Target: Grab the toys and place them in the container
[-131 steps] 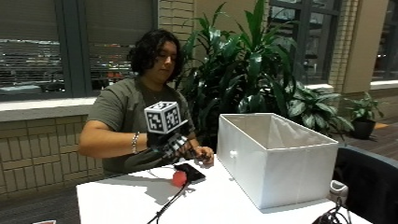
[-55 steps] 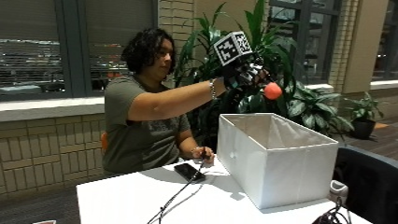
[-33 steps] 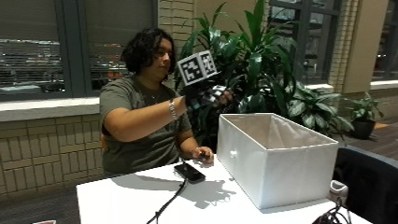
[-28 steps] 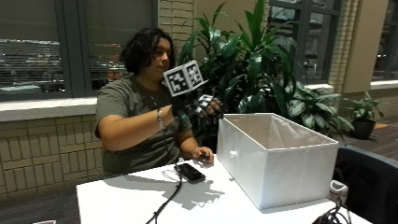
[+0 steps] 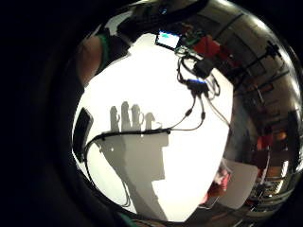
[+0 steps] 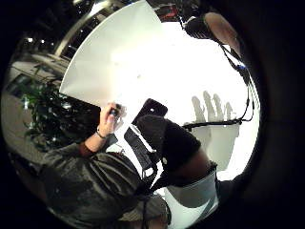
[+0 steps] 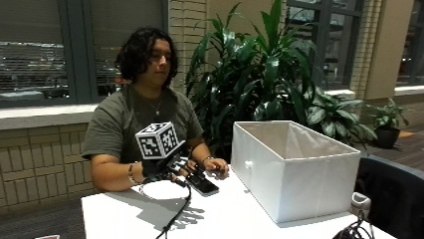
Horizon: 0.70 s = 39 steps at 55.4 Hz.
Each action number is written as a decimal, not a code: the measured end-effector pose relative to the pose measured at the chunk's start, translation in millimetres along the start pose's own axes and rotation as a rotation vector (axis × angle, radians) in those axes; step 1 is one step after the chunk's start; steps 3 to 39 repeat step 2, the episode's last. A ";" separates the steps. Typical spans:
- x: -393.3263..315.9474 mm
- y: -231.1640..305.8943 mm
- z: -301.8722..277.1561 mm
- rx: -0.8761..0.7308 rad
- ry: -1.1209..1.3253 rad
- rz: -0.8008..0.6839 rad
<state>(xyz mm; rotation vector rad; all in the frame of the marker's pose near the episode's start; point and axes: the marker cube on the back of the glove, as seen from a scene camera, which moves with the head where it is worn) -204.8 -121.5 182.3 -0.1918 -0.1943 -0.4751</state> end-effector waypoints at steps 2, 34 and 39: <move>3.4 1.0 3.9 0.000 -0.004 0.004; 3.4 1.0 3.9 0.000 -0.004 0.004; 3.4 1.0 3.9 0.000 -0.004 0.004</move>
